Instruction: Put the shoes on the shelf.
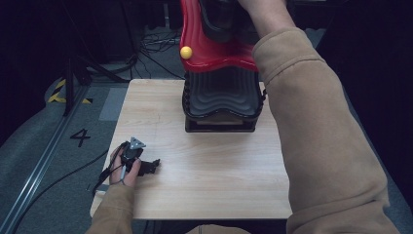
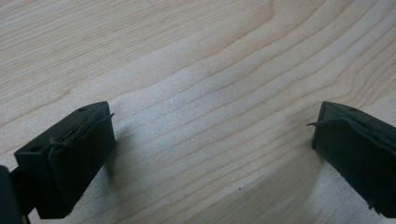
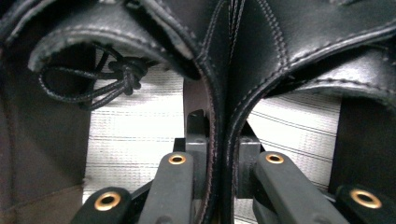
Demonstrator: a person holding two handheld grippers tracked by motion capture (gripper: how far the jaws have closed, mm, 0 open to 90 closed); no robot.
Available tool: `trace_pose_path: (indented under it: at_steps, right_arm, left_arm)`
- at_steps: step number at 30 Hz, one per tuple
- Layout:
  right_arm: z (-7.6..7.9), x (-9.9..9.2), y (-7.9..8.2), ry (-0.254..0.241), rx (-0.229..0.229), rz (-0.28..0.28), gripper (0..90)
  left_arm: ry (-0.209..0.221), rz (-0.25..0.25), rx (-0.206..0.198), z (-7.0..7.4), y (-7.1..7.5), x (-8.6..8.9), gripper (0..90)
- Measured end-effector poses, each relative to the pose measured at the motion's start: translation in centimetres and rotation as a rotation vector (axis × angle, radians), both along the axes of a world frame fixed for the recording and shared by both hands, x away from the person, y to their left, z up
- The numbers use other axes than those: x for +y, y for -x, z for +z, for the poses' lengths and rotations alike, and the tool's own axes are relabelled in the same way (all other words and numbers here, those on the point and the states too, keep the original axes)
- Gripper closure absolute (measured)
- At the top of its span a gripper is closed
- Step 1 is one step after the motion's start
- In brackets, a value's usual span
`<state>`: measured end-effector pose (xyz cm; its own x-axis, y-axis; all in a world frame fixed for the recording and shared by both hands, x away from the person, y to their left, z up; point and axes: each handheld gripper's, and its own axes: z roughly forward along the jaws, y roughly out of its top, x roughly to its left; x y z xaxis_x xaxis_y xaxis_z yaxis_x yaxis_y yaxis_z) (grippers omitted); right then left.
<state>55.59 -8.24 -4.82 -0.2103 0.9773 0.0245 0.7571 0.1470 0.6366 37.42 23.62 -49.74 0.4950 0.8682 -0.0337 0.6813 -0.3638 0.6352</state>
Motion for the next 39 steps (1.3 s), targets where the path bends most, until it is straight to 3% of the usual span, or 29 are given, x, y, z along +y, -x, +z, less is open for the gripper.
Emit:
trace_pose_path:
  at_steps: [5,6,14,21,29,35,39]
  right_arm:
    - [-1.1,0.2,-0.1,0.022,-0.019,-0.003,80.8]
    - [-1.9,0.2,-0.3,0.032,-0.021,-0.009,80.6]
    - [-4.5,0.4,-1.0,0.024,-0.021,-0.022,80.6]
    - [-4.6,1.1,-0.6,0.051,-0.021,-0.038,79.6]
    - [-4.5,0.8,-0.2,0.016,0.013,-0.074,78.1]
    - [-4.3,0.5,-0.1,0.009,0.008,-0.044,64.6]
    - [-3.5,-0.1,0.6,-0.011,-0.016,-0.025,61.4]
  left_arm:
    - [-0.003,0.004,-0.01,0.0,0.0,0.0,0.0]
    - [-0.003,0.004,-0.01,0.0,0.0,0.0,0.0]
    - [-0.002,0.004,-0.011,0.0,0.0,0.0,0.0]
    - [0.0,0.006,-0.01,-0.1,0.0,0.0,0.0]
    - [0.0,0.004,-0.016,-0.1,0.0,0.0,0.0]
    - [0.003,0.005,-0.014,-0.1,0.0,-0.1,0.0]
    - [-0.002,0.004,-0.005,0.0,0.0,-0.1,0.0]
